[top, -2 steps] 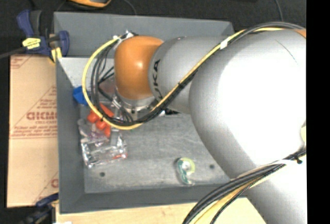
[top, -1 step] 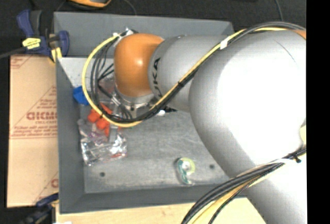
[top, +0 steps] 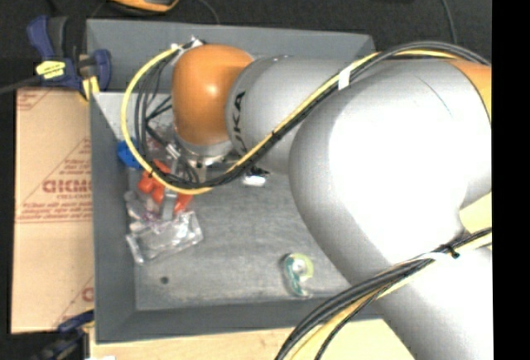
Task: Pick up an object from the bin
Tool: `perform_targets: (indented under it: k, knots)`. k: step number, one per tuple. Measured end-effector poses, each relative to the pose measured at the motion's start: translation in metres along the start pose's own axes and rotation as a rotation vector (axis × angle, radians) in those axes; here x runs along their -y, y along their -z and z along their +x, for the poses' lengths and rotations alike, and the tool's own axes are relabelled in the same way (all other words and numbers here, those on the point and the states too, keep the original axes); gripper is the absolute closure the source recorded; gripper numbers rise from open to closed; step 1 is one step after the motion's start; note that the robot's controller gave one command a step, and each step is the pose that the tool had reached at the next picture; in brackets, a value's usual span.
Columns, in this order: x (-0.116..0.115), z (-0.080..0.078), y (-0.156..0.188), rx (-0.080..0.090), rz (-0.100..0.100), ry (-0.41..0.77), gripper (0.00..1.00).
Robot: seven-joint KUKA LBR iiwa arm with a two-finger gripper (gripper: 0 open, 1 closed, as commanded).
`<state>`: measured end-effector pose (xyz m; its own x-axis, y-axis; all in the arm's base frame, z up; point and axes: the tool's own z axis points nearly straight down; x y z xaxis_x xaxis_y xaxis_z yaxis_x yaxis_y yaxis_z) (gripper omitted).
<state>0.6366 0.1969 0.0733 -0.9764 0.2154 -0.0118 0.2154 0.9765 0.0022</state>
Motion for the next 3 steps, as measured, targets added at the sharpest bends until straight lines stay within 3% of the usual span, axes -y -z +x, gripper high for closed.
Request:
perform_targets:
  k: [1, 2, 3]
  knots:
    - [-0.002, 0.019, -0.002, -0.009, 0.000, -0.130, 0.00]
    - [-0.002, 0.018, -0.002, -0.008, 0.002, -0.127, 1.00]
    - [0.024, 0.004, 0.146, -0.001, -0.002, -0.152, 1.00]
